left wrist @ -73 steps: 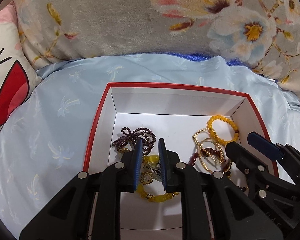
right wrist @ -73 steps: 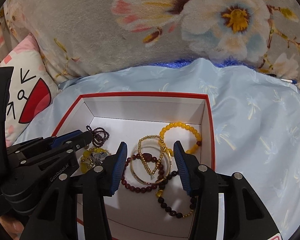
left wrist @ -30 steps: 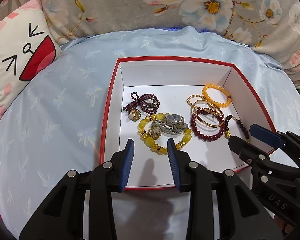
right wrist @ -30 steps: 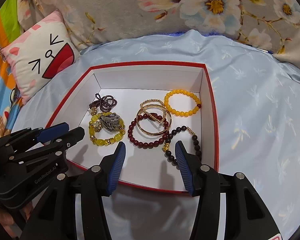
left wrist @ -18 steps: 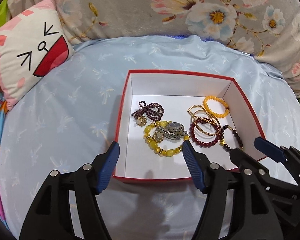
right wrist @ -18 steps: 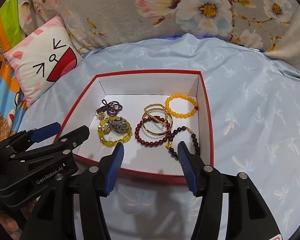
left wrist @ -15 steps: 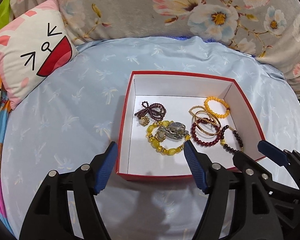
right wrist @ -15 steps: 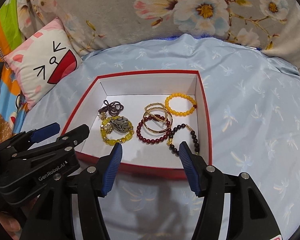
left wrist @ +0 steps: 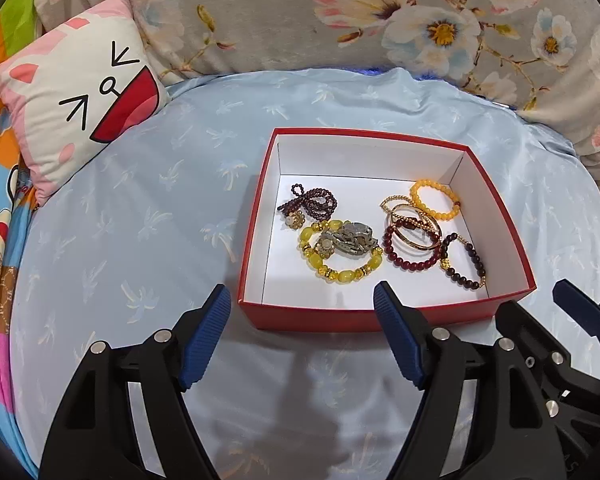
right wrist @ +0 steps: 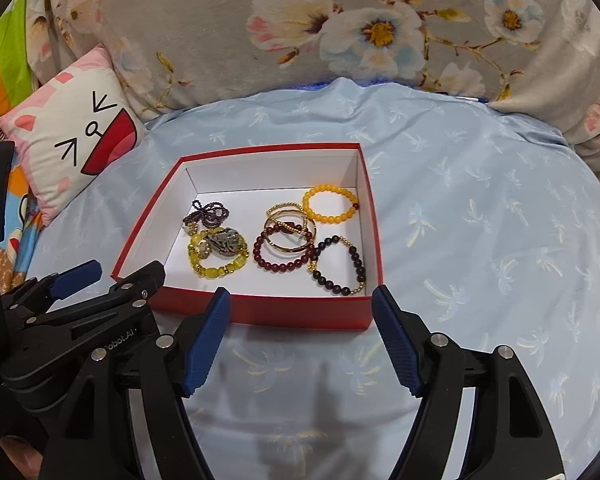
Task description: Organize jewelry
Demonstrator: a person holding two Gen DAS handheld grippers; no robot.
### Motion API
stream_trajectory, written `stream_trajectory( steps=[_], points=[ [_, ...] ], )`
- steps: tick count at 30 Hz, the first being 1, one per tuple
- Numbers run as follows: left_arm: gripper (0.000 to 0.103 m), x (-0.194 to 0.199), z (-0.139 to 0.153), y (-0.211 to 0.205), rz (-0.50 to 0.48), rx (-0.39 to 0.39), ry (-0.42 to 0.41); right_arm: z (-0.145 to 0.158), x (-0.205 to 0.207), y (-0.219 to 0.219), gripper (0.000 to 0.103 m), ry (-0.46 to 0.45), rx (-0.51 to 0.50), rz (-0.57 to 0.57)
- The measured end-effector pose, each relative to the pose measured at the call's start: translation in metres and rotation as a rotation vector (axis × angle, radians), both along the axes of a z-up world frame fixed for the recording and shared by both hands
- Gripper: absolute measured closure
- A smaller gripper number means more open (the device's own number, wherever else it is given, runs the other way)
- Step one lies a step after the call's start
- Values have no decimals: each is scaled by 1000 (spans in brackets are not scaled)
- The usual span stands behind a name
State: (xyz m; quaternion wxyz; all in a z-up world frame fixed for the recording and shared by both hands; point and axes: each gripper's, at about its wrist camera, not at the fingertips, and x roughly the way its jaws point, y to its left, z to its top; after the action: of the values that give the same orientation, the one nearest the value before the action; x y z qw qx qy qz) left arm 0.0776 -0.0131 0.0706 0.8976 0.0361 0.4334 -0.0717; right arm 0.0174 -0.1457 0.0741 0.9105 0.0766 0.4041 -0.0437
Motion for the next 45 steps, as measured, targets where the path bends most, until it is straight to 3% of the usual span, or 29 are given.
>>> stream_trajectory(
  steps=[8, 22, 45],
  points=[
    [17, -4, 0, 9, 47, 10, -9, 3, -4, 2, 27, -9, -8, -23],
    [13, -10, -5, 10, 43, 23, -8, 3, -9, 0, 19, -9, -24, -58],
    [13, -15, -2, 8, 43, 22, -30, 2, -15, -3, 19, -22, -39, -77]
  ],
)
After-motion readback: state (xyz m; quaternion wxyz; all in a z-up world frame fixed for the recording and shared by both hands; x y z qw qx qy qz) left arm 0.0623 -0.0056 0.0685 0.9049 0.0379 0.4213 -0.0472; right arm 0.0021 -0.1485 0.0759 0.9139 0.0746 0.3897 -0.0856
